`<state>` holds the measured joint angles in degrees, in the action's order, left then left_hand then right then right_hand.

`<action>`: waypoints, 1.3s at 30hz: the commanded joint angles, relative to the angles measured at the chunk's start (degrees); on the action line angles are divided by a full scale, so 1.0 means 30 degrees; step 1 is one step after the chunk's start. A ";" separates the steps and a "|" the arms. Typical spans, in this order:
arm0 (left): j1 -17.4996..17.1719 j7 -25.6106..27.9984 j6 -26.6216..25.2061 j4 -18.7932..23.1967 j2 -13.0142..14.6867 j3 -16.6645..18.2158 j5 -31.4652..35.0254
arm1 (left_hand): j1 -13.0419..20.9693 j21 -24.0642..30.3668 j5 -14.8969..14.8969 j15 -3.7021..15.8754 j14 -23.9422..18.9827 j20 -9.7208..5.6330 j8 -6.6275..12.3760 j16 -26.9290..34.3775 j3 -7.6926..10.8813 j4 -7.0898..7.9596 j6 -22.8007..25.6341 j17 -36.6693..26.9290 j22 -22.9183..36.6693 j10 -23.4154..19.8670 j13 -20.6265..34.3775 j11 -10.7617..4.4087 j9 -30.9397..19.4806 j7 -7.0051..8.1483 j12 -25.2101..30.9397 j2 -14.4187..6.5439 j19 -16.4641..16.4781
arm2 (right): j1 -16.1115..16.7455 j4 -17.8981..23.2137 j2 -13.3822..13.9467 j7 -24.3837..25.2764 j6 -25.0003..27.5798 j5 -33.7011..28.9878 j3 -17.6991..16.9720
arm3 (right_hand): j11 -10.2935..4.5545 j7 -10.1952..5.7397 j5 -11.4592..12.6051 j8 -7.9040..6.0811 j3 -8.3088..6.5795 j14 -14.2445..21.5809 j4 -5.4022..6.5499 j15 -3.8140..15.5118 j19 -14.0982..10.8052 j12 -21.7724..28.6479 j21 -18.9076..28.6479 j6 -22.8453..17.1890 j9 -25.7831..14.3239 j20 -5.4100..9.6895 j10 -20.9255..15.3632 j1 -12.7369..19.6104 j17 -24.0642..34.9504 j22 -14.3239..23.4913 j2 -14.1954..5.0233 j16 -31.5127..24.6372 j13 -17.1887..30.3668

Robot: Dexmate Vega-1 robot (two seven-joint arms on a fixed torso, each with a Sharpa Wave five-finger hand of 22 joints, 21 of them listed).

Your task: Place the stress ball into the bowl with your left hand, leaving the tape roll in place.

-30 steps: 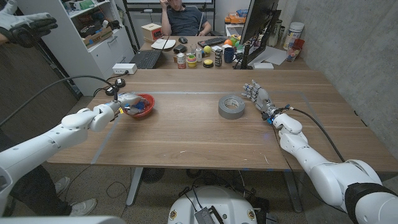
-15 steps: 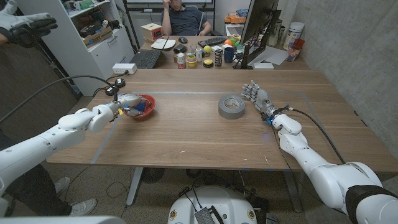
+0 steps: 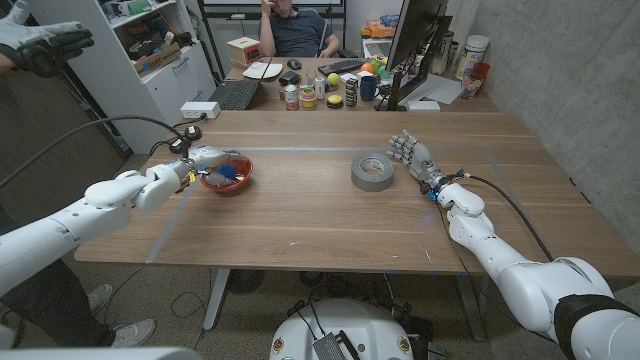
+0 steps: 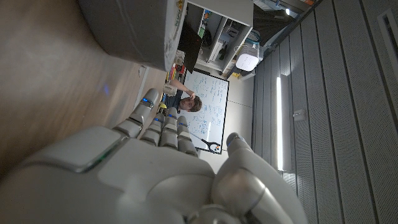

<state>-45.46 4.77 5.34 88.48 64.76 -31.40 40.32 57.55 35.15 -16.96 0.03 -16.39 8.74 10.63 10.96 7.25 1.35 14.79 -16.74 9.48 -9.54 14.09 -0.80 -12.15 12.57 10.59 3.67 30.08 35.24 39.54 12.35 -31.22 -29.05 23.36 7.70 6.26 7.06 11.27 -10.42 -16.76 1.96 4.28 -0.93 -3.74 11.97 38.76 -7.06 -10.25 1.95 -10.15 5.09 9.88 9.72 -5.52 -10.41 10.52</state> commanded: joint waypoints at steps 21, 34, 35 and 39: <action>-0.2220 0.1069 0.0041 0.2157 0.1228 0.2880 -0.1029 | -0.0101 -0.0387 -0.0196 -0.0102 0.0334 0.0137 0.0309 0.0087 -0.0293 0.0107 -0.0033 0.0092 0.0102 0.0112 -0.0086 0.0096 -0.0052 -0.0021 0.0207 -0.0148 0.0033 | -0.0115 -0.0401 -0.0150 -0.0263 -0.0318 0.0019 -0.0139 | 0.0028 0.0056 0.0102 -0.0156 -0.0036 0.0175 0.0202 0.0032 -0.0225 0.0124 -0.0106 -0.0198 -0.0060 0.0616 -0.0184 -0.0085 0.0034 0.0072 0.0172 0.0041 0.0071; -0.3285 0.2122 0.0190 0.2711 0.1684 0.4108 -0.1455 | -0.0333 -0.0913 -0.0290 -0.0416 0.0989 0.0284 0.0231 0.0025 -0.0671 0.0261 -0.0501 0.0284 0.0106 0.0606 -0.0189 0.0132 -0.0042 -0.0059 0.0157 -0.0078 -0.0134 | -0.0017 -0.0274 -0.0151 -0.0302 -0.0302 0.0068 -0.0144 | 0.0020 0.0047 0.0104 -0.0147 -0.0018 0.0201 0.0226 0.0014 -0.0254 0.0140 -0.0161 -0.0187 -0.0061 0.0615 -0.0231 -0.0115 0.0037 0.0074 0.0182 0.0033 0.0072; -0.3346 0.2128 0.0127 0.2784 0.1750 0.4148 -0.1335 | -0.0393 -0.1025 -0.0309 -0.0444 0.1218 0.0357 0.0177 -0.0025 -0.0752 0.0299 -0.0715 0.0331 0.0105 0.0831 -0.0217 0.0138 -0.0032 -0.0044 0.0113 -0.0064 -0.0179 | -0.0020 -0.0291 -0.0157 -0.0294 -0.0315 0.0062 -0.0142 | 0.0021 0.0048 0.0104 -0.0148 -0.0018 0.0207 0.0227 0.0007 -0.0257 0.0138 -0.0164 -0.0189 -0.0061 0.0606 -0.0228 -0.0115 0.0036 0.0074 0.0183 0.0031 0.0072; -0.3533 0.2373 0.0427 0.2788 0.1843 0.4383 -0.1447 | -0.0495 -0.1249 -0.0344 -0.0589 0.1495 0.0484 0.0055 -0.0057 -0.0888 0.0367 -0.1186 0.0416 0.0098 0.1072 -0.0270 0.0177 -0.0008 -0.0062 0.0102 -0.0051 -0.0326 | -0.0016 -0.0312 -0.0175 -0.0303 -0.0318 0.0076 -0.0154 | 0.0012 0.0052 0.0105 -0.0150 -0.0013 0.0209 0.0227 0.0012 -0.0266 0.0140 -0.0177 -0.0196 -0.0061 0.0610 -0.0234 -0.0116 0.0035 0.0074 0.0192 0.0033 0.0072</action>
<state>-54.06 9.88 5.61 95.91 69.26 -20.54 36.52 56.55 31.77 -17.40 -1.56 -12.39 9.75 11.01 10.96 4.96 2.22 12.15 -15.49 9.48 -7.00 13.30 -0.31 -12.13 12.20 11.03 3.45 29.04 35.08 38.64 11.94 -32.00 -29.94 23.47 7.31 6.44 7.06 11.27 -10.42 -16.77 1.95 4.76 -0.92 -3.95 11.97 38.35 -7.06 -10.25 2.15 -10.35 4.78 9.88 9.72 -5.21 -10.41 10.52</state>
